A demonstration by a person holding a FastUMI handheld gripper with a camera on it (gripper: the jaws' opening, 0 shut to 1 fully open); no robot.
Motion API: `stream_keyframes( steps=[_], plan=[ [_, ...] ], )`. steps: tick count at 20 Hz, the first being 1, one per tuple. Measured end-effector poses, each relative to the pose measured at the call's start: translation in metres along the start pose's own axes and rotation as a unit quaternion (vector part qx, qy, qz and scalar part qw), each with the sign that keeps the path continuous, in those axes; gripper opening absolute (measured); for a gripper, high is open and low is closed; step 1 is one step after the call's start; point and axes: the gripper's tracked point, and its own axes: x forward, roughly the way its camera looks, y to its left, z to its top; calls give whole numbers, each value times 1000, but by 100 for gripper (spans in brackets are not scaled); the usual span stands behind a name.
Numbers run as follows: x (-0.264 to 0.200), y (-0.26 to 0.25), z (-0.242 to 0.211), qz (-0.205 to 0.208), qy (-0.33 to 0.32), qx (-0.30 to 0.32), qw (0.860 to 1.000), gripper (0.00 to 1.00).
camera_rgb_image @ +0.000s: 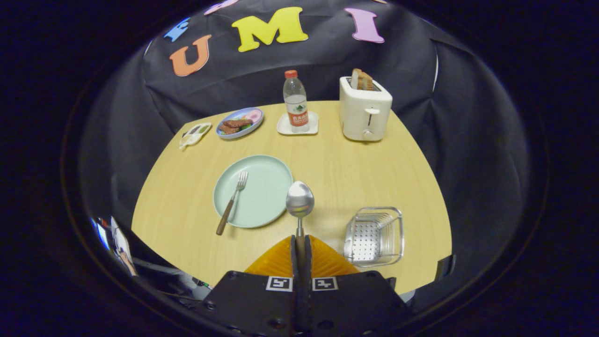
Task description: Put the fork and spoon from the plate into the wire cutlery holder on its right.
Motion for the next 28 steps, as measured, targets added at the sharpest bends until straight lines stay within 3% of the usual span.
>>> stream_keyframes(
  steps=[5, 12, 20, 24, 26, 28],
  plan=[
    [-26, -49, -19, -18, 2, 2, 1000, 1],
    [-38, -77, -42, -17, 29, 17, 999, 1],
    [-22, -87, -38, -28, 79, 37, 996, 2],
    [-14, -87, -25, -45, 59, 28, 997, 8],
    [-13, -83, -16, -45, 50, 21, 998, 5],
    [-15, -75, -9, -40, 41, 16, 998, 13]
  ],
)
